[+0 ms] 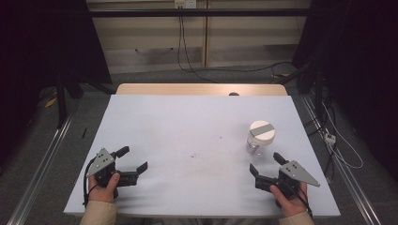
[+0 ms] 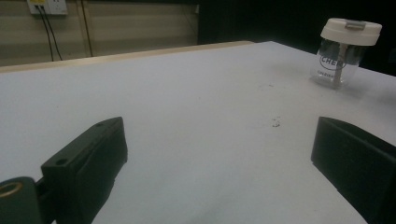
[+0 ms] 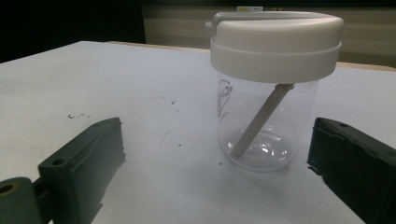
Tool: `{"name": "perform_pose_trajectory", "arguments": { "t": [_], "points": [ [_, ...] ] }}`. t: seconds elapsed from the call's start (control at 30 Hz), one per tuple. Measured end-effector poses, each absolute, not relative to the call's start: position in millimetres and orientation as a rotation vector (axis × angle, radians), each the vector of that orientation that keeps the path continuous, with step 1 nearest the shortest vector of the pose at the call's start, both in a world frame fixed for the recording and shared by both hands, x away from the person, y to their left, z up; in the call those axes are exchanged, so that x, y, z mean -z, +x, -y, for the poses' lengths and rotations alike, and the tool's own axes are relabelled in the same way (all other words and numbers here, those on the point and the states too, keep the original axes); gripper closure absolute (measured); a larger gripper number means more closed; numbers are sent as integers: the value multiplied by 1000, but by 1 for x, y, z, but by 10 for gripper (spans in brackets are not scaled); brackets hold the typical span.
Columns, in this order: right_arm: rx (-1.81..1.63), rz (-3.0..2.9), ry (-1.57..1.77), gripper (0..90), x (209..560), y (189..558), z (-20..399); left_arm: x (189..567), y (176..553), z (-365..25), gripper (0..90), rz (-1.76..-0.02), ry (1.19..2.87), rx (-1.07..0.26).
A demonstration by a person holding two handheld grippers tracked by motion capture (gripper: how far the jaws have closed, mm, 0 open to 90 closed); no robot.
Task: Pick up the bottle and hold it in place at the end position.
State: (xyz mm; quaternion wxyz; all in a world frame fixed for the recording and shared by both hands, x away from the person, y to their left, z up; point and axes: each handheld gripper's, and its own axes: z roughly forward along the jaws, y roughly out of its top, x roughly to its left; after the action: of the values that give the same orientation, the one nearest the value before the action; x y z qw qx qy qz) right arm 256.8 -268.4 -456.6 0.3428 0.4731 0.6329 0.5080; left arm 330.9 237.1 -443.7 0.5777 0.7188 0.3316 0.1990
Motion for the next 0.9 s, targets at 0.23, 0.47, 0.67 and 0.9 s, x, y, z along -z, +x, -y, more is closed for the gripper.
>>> {"name": "perform_pose_trajectory", "arguments": {
  "t": [0.23, 0.47, 0.67, 0.9],
  "points": [
    [-1306, -1643, 1233, 33, 456, 261, 268, 444, 329, -238, 34, -778, 1676, -466],
    [-1309, -1650, 1237, 36, 456, 269, 269, 444, 329, -236, 34, -772, 1682, -462],
    [-1278, -1622, 1251, 36, 453, 277, 270, 444, 330, -237, 34, -774, 1680, -466],
    [-1255, -1598, 1284, 38, 451, 287, 277, 445, 330, -233, 34, -763, 1696, -457]
  ]
}}
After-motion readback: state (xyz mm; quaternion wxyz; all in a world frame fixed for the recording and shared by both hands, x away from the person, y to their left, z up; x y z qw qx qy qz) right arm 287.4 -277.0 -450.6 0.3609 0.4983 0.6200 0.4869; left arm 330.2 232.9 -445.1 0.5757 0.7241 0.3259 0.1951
